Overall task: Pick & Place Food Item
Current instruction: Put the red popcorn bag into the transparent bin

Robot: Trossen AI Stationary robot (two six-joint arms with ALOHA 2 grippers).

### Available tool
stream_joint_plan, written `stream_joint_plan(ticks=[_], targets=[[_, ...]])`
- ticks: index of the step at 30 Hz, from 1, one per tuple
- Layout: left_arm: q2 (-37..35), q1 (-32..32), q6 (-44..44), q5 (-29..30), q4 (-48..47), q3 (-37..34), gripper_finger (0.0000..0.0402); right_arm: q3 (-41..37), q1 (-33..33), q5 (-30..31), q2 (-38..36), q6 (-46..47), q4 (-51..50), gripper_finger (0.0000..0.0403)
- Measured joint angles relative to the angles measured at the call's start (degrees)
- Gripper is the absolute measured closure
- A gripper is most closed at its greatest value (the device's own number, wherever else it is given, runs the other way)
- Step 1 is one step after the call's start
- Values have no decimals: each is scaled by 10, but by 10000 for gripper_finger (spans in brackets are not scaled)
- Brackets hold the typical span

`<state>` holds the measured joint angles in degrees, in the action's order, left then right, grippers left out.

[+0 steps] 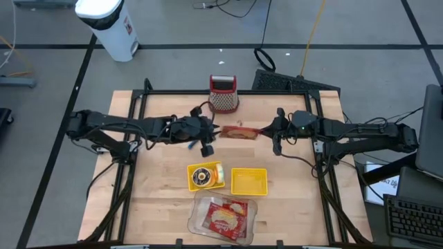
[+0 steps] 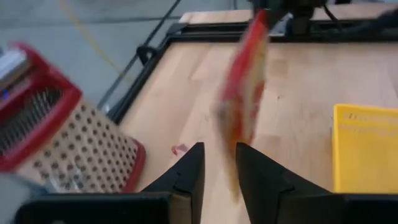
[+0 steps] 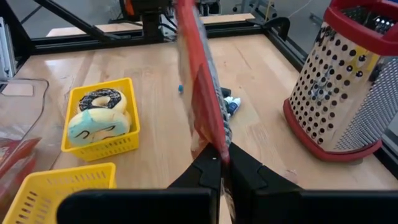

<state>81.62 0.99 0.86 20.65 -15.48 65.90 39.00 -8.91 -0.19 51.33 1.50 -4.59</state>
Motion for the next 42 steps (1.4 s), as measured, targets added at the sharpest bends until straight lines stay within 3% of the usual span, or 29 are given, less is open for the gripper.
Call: stream_joint_plan(ticks=[4, 11, 20, 28, 32, 38, 42], targets=[[5, -21, 83, -29, -11, 0, 257, 0, 0, 0, 0, -1, 0, 403], [7, -31, 79, -85, -9, 0, 159, 0, 0, 1, 0, -2, 1, 403], [15, -31, 79, -84, 13, 0, 128, 0, 16, -25, 0, -11, 100, 403], [14, -28, 55, -89, 50, 0, 172, 0, 23, -29, 0, -17, 110, 403], [14, -20, 55, -122, 67, 0, 235, 0, 22, -27, 0, -19, 108, 403], [11, -13, 70, -160, 67, 0, 377, 0, 22, -27, 0, -31, 108, 402], [11, -11, 111, -172, 62, 0, 377, 0, 22, -27, 0, -41, 108, 393]])
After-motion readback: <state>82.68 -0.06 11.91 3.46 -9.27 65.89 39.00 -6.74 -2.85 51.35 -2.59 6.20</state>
